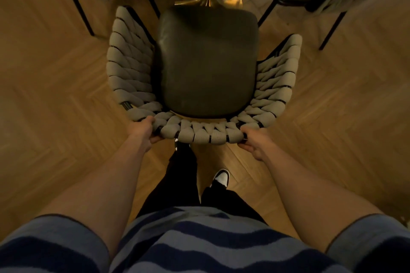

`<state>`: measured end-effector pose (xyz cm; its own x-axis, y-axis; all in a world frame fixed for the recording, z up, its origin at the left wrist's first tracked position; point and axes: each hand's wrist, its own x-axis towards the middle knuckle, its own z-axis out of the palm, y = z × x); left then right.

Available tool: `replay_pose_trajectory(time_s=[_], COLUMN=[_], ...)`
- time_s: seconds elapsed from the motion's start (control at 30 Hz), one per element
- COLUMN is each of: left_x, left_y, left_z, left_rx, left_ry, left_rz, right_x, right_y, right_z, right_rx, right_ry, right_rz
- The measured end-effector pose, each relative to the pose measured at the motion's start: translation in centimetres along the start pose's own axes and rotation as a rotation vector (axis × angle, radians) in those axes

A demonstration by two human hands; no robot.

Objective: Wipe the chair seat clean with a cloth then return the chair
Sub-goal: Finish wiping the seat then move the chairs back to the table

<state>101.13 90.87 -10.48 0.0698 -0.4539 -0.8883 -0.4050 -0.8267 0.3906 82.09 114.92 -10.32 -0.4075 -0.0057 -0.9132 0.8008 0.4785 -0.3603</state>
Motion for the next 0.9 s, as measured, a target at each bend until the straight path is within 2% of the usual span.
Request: replay_pose_trajectory(time_s=[0.27,0.4,0.53,0.63,0.73,0.9], left_x=[2.0,1.8,1.0,0.5,-0.4,-2.9], left_y=[6.4,6.9,6.1,6.2,6.0,4.1], left_z=[1.2,1.6,0.6,-0.6,-1.4,-2.8], left_rx=[-0.006,-0.019,-0.003,0.085,0.202,0.476], left_ry=[-0.038,-0.068,-0.168,-0.197,-0.119,-0.120], left_rz=[-0.020,-0.032,-0.020,-0.013,0.032,0.228], right_x=[0.8,0.8,0.2,-0.6,-1.8,-3.5], right_y=[-5.7,-6.4,-5.5,-5.0,-4.7,-3.6], right_z=[3.3,3.5,2.7,1.8,1.2,0.6], right_rx=[0.023,0.031,-0.012,-0.115,-0.273,-0.651], right_ry=[0.022,0.041,0.038,0.010,-0.052,-0.157], right_rz=[0.022,0.022,0.016,0.037,0.048,-0.156])
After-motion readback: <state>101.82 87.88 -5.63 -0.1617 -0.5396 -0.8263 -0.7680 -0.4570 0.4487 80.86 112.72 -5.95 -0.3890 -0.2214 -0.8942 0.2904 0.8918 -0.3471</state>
